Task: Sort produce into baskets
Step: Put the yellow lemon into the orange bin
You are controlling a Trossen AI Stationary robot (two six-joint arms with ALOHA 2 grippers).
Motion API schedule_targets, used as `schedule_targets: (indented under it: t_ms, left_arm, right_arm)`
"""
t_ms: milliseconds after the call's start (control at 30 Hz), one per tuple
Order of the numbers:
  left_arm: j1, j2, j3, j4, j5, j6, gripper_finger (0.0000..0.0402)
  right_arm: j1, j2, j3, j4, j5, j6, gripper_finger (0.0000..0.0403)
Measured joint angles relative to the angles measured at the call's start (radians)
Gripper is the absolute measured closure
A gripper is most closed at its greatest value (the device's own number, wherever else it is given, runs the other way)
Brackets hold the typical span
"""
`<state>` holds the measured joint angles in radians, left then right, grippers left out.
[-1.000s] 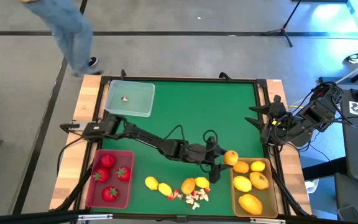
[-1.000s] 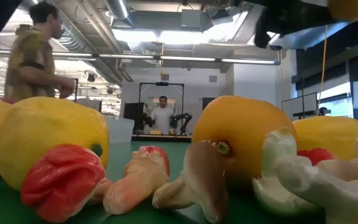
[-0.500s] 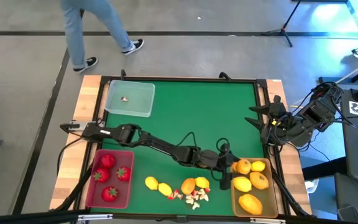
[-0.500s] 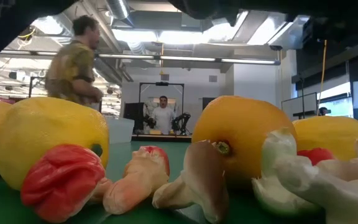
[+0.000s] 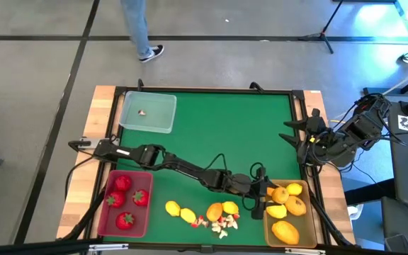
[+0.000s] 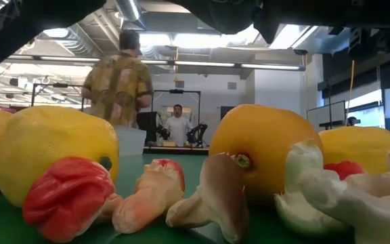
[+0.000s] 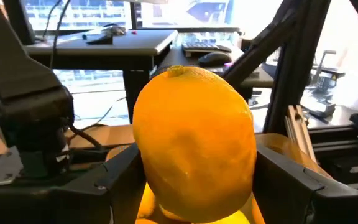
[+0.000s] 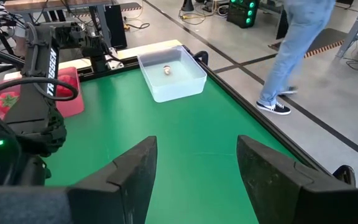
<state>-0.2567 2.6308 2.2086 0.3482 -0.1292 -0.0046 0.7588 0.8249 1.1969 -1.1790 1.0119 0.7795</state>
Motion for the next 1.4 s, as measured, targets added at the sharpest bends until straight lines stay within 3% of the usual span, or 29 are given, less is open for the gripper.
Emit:
schedule_targets:
  t_ms: [733,1100,1400]
  left_arm:
    - [0.02,0.065,-0.002,-0.055,-0.003,0.097,0.0151]
    - [0.037,0.061,-0.002,-0.046,-0.003,0.059,0.007]
    - [0.036,0.013,-0.002,-0.112,0.069,0.043,0.0072]
  right_arm:
    - [0.0,0.005,0.0,-0.007,0.0,-0.001,0.0182]
    - [0.0,0.005,0.0,-0.006,0.0,-0.001,0.0182]
    - [0.0,0.005,0.0,-0.003,-0.002,0.0,0.0182]
